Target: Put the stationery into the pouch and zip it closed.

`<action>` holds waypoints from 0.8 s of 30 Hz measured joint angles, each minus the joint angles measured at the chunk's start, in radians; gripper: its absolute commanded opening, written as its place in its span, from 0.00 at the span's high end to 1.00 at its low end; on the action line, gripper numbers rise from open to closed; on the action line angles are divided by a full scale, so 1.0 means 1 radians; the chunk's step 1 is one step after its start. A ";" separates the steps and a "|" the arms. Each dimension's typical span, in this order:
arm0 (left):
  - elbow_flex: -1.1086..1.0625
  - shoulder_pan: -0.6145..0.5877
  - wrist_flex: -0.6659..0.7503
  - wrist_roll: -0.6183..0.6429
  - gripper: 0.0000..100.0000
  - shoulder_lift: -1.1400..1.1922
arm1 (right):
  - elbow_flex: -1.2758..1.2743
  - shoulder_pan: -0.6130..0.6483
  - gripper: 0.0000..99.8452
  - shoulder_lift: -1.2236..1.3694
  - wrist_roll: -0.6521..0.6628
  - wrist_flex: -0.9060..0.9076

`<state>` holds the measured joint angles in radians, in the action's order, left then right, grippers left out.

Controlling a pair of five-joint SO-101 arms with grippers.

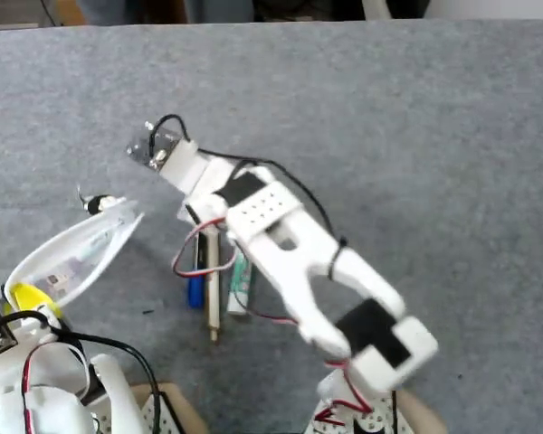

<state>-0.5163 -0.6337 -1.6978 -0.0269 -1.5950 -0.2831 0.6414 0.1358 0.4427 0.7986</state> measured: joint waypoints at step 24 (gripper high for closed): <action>-0.098 -0.002 0.000 0.000 0.97 -0.141 | 0.833 0.018 0.85 0.678 -0.002 0.456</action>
<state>-0.6145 -0.6352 -1.6978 -0.0269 -1.7361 0.5501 0.6598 0.8140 0.4411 1.2543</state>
